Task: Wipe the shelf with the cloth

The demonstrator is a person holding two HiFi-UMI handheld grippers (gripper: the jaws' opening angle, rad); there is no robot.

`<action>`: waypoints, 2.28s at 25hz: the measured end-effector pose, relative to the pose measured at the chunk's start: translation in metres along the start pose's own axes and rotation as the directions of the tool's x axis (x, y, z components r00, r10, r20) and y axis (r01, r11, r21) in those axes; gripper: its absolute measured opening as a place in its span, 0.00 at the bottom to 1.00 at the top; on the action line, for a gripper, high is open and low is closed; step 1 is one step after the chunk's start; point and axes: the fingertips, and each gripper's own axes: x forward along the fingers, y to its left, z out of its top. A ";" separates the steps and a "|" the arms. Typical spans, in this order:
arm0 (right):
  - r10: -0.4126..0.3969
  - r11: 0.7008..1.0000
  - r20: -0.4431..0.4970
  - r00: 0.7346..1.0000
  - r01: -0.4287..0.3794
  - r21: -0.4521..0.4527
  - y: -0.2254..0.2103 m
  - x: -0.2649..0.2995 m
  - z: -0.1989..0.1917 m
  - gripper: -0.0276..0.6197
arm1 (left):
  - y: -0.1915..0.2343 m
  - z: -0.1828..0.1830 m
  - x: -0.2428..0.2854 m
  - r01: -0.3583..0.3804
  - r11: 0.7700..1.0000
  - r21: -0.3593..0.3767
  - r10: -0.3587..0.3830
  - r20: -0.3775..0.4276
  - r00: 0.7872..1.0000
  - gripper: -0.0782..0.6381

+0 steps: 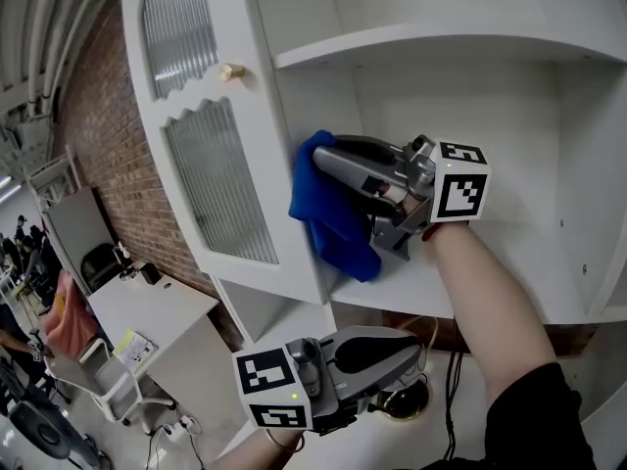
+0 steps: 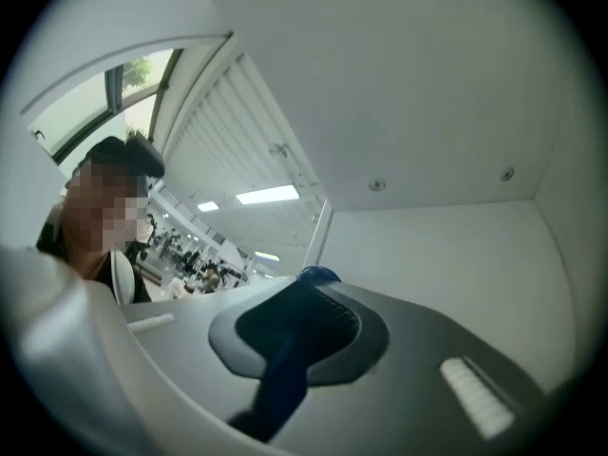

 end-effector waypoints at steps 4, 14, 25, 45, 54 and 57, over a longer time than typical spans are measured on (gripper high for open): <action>-0.014 1.000 -0.067 0.998 0.013 -0.009 -0.005 0.002 -0.017 0.09 | 0.002 0.002 0.000 -0.009 1.000 -0.012 0.009 0.009 1.000 0.10; -0.377 0.926 0.010 0.926 0.377 -0.022 -0.082 -0.045 -0.017 0.09 | -0.001 -0.009 0.004 0.004 1.000 -0.028 -0.004 -0.005 1.000 0.10; -0.662 0.750 -0.060 0.747 0.661 -0.036 -0.137 -0.091 -0.037 0.07 | -0.001 -0.009 0.005 0.009 0.999 -0.032 -0.009 -0.004 1.000 0.10; -0.766 0.633 -0.127 0.630 0.774 0.018 -0.160 -0.121 -0.055 0.06 | 0.001 -0.009 0.003 0.023 0.999 -0.045 -0.022 0.009 1.000 0.10; 0.027 0.998 0.002 1.000 -0.027 0.061 -0.013 -0.017 -0.008 0.09 | 0.001 -0.003 -0.004 -0.009 1.000 -0.021 0.009 0.015 1.000 0.10; 0.108 0.990 -0.121 0.987 -0.095 0.107 0.000 -0.011 -0.034 0.09 | -0.001 0.000 -0.004 -0.009 1.000 -0.015 0.009 0.016 1.000 0.10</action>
